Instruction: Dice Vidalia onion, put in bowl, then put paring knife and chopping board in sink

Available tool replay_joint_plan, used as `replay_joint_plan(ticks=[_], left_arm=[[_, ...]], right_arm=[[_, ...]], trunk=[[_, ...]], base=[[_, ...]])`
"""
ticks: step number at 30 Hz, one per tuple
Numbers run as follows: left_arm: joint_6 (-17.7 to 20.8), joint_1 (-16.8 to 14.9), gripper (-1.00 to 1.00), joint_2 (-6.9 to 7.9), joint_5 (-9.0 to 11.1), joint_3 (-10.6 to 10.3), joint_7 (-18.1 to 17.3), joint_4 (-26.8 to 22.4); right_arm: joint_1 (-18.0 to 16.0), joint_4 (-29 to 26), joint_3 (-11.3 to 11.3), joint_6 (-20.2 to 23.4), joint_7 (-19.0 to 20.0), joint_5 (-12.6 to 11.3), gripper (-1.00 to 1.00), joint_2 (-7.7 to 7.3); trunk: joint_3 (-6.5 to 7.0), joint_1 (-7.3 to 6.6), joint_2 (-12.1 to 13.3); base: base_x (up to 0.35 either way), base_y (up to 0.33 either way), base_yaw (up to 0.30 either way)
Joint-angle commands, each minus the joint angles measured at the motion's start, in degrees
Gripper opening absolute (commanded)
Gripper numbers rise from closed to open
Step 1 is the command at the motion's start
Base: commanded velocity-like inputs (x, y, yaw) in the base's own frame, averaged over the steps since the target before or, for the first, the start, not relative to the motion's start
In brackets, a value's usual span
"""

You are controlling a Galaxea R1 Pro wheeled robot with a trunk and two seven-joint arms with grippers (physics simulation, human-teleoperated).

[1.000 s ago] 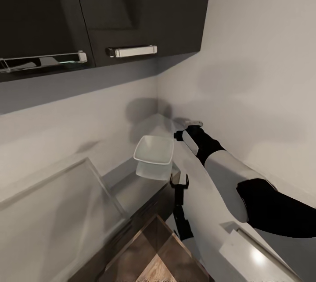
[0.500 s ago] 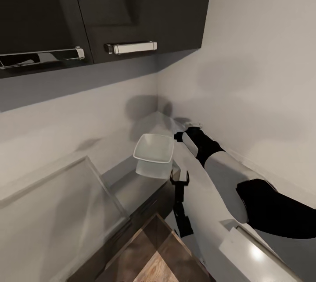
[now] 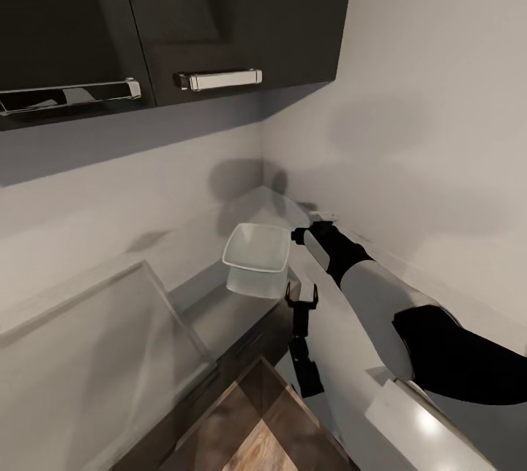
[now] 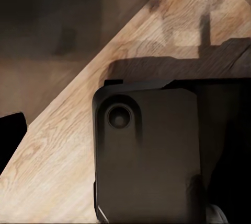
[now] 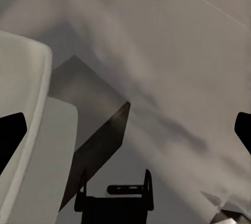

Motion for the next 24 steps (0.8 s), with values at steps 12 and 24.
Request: replay_joint_plan(ticks=[12, 24], left_arm=[[-0.1, 0.0, 1.00, 0.02, 0.0, -0.1, -0.1, 2.6], [-0.1, 0.0, 1.00, 0.02, 0.0, -0.1, -0.1, 2.6]], right_arm=[[0.0, -0.1, 0.4, 0.1, -0.3, -0.8, 1.00, 0.00], [0.0, -0.1, 0.4, 0.1, 3.6, -0.9, 1.00, 0.00]], trunk=[[-0.10, 0.03, -0.1], [-0.10, 0.03, -0.1]], base=[[0.000, 0.000, 0.000], [0.000, 0.000, 0.000]])
